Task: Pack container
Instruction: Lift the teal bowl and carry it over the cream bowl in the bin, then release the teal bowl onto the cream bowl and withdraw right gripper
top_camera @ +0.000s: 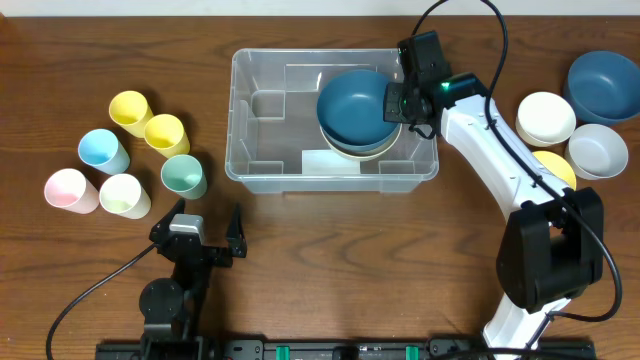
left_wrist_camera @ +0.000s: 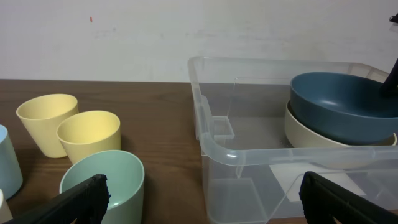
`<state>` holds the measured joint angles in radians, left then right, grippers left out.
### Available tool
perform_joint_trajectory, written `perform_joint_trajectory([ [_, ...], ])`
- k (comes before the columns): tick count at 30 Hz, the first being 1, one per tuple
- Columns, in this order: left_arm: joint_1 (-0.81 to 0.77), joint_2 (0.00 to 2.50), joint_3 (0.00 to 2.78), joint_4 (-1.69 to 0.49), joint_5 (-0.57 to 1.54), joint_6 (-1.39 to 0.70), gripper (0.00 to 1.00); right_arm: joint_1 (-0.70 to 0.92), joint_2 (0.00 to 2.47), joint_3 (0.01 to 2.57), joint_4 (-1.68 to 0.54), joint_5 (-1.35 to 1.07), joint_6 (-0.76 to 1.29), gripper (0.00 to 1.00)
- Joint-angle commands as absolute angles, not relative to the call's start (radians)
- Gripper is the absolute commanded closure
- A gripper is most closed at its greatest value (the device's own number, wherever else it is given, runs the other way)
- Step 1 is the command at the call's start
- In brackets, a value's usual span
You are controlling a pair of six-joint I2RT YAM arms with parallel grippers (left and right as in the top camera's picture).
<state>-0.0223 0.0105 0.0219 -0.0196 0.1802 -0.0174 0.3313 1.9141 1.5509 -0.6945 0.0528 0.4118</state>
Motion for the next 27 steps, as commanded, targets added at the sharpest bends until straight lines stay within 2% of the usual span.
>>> perform_joint_trajectory([
  [1,-0.018,0.005,0.004,-0.053,0.195,0.0,0.02,0.34,1.916,1.555,-0.695,0.053,0.41,0.99],
  [3,-0.018,0.005,0.004,-0.052,0.195,0.0,0.02,0.34,1.916,1.555,-0.697,0.052,0.409,0.97],
  [4,-0.018,0.005,0.004,-0.052,0.195,0.0,0.02,0.34,1.916,1.555,-0.698,0.052,0.403,0.86],
  [7,-0.018,0.005,0.004,-0.052,0.195,0.0,0.02,0.34,1.916,1.555,-0.701,0.052,0.391,0.42],
  [8,-0.018,0.005,0.004,-0.052,0.195,0.0,0.02,0.34,1.916,1.555,-0.701,0.052,0.389,0.37],
  [12,-0.018,0.005,0.004,-0.052,0.195,0.0,0.02,0.34,1.916,1.555,-0.702,0.052,0.387,0.36],
  [20,-0.018,0.005,0.004,-0.052,0.194,0.0,0.02,0.34,1.909,1.559,-0.696,0.034,0.372,0.45],
  [27,-0.018,0.005,0.004,-0.052,0.195,0.0,0.02,0.324,1.794,1.673,-0.756,0.028,0.333,0.43],
])
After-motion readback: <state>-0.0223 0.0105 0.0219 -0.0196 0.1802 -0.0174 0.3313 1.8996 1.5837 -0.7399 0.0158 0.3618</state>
